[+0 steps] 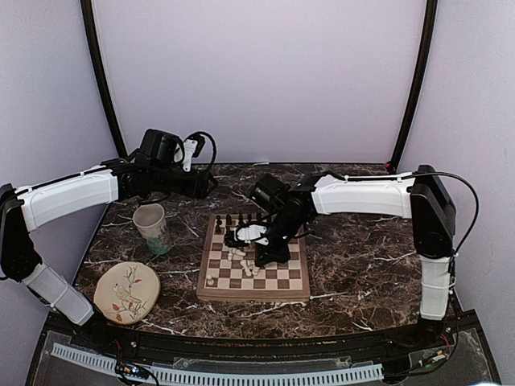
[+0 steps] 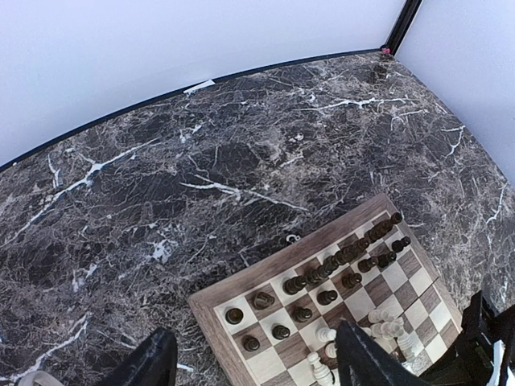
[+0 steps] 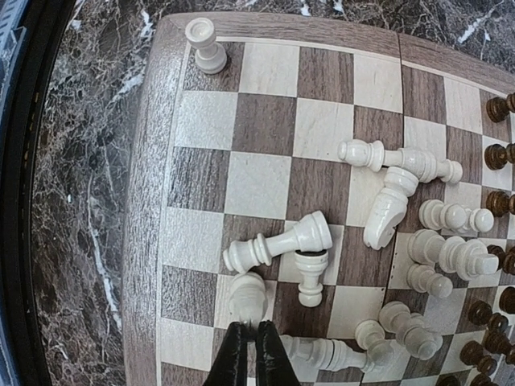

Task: Set up the chess pieces on the board
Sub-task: Pick up the knight from the chessboard.

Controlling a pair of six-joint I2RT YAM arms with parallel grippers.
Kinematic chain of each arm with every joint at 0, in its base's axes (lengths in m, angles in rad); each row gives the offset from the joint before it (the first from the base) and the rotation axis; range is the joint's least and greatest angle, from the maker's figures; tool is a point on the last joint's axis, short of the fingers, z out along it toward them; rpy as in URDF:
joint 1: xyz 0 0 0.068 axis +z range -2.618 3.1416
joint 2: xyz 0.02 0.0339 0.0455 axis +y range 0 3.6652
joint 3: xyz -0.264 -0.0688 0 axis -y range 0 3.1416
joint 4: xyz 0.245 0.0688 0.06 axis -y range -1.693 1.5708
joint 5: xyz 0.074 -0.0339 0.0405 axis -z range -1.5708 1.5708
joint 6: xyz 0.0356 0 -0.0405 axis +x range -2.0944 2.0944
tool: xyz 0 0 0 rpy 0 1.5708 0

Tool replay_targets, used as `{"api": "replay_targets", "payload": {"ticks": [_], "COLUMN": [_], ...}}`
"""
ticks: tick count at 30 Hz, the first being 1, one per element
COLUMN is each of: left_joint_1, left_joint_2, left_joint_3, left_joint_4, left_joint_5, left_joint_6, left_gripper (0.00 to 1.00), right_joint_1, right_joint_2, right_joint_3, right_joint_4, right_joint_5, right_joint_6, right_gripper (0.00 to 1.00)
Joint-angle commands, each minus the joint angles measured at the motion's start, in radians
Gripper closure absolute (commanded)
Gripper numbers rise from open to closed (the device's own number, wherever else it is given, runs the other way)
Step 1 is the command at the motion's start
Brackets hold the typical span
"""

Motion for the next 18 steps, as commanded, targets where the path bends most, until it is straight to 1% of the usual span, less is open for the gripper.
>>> {"api": "replay_targets", "payload": {"ticks": [1, 4, 7, 13, 18], "left_joint_1": [0.006, 0.007, 0.006, 0.007, 0.008], "left_joint_2": [-0.032, -0.030, -0.029, -0.027, -0.027], "left_joint_3": [0.006, 0.008, 0.008, 0.007, 0.009], "left_joint_4": [-0.009, -0.009, -0.010, -0.010, -0.010], "left_joint_5": [0.017, 0.021, 0.025, 0.028, 0.030], "left_joint_6": [0.003, 0.002, 0.002, 0.000, 0.002], "left_gripper": [0.30, 0.30, 0.31, 0.31, 0.30], "right_joint_1": [0.012, 0.018, 0.023, 0.029, 0.034], "right_joint_2": [0.002, 0.005, 0.013, 0.025, 0.038], "right_joint_3": [-0.014, -0.014, -0.009, 0.001, 0.018], "right_joint_4": [0.016, 0.013, 0.007, 0.005, 0.000], "right_joint_5": [0.052, 0.065, 0.070, 0.074, 0.064], "right_joint_6": [-0.009, -0.010, -0.012, -0.005, -0.003], "right_gripper": [0.89, 0.82, 0.79, 0.79, 0.81]}}
